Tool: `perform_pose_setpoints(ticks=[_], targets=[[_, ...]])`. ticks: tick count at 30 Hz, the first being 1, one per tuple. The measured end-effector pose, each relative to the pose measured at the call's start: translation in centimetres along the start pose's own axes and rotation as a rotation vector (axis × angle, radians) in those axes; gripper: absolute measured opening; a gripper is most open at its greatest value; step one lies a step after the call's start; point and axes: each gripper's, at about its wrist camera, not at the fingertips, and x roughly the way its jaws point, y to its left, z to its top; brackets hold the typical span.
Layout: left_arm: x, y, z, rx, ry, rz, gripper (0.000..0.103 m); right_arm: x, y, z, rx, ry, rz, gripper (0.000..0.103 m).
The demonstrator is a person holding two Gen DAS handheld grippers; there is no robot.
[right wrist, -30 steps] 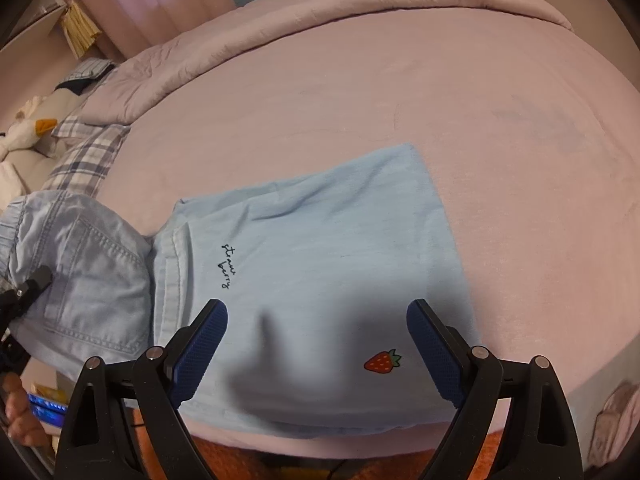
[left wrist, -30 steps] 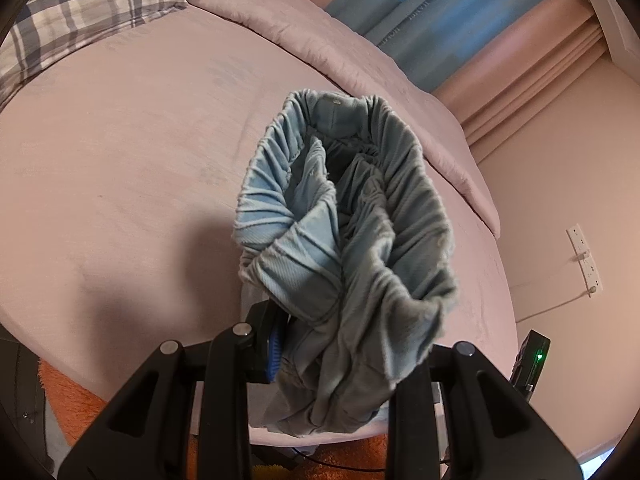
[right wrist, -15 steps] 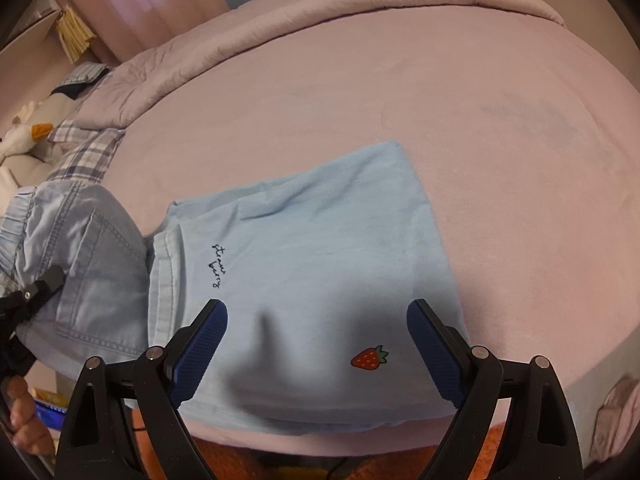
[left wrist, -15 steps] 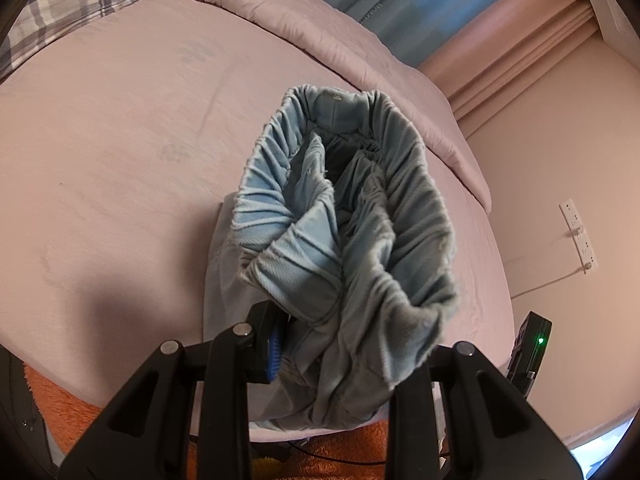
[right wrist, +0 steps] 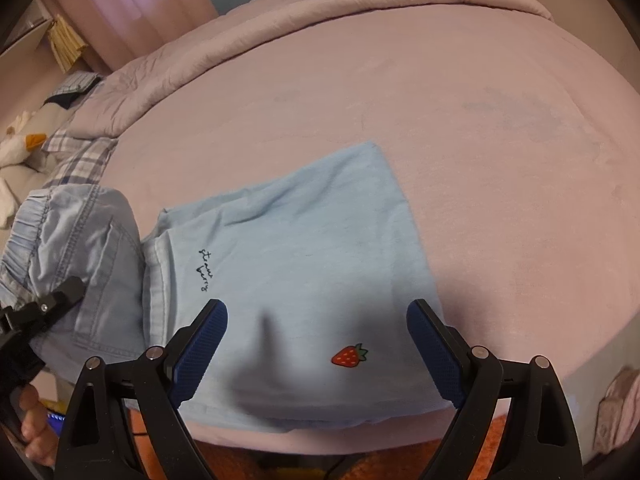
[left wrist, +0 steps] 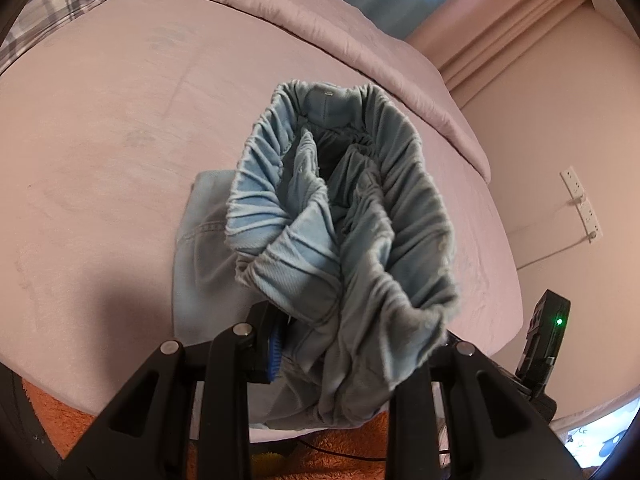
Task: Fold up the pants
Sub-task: 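Lift the waistband with the left tool and fold it over the legs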
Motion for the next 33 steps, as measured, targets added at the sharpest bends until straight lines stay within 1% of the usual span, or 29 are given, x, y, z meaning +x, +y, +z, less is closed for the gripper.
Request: perform_pose_setpoints(ticks=[9,17,25,33], targets=[[2.5,-0.9,1.4,0.036,0.043,0.004,0.027,-0.4,-0.9,-0.2,0.028,-0.014,-0.014,0.091],[4.9,-1.7,2.5,0.071,0.084,0.015,0.027,-0.4,-0.8,-0.2,0.042,-0.019,-0.016,0.091],[7.1,-1.9,3.4,0.087,0.113,0.021,0.027,-0.5,-1.1,-0.4,0.058,-0.023,-0.027,0.091],[8.9,-2.7,4.0,0.112,0.136,0.043,0.027,-0.5,-1.5,-0.6,0.076,-0.026,-0.031,0.091]])
